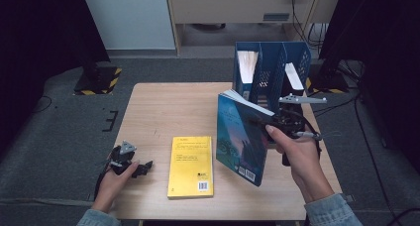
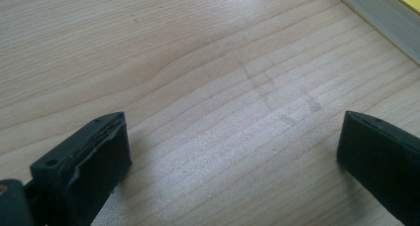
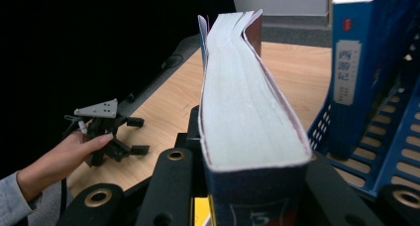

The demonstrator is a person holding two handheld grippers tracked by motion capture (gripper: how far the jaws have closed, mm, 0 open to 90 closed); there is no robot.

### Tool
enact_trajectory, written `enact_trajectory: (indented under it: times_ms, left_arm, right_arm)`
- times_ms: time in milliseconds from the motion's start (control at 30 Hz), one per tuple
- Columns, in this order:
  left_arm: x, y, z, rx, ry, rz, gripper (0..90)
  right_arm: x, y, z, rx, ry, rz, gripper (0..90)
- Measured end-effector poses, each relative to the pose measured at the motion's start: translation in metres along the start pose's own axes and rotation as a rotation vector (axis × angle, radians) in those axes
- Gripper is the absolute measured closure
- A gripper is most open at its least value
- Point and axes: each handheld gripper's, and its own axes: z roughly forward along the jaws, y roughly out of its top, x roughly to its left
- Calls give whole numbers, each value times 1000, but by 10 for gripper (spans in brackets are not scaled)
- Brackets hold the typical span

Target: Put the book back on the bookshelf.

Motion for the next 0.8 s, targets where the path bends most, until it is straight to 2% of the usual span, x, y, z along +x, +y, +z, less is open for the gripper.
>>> enact_trajectory:
  times_ms: [300, 500, 667, 800]
  left_arm:
    - [0, 0, 0, -1, 1, 0, 0]
    - [-1, 0, 0, -3, 1, -3, 0]
    - [-1, 0, 0, -3, 1, -3, 0]
    - [-1, 0, 0, -4, 0, -3, 0]
  right_arm:
    - [-6, 8, -28, -42, -26, 28, 732]
    - [-9, 13, -45, -62, -49, 26, 732]
    - [-16, 18, -55, -78, -66, 34, 732]
    - [-23, 22, -61, -88, -79, 59, 732]
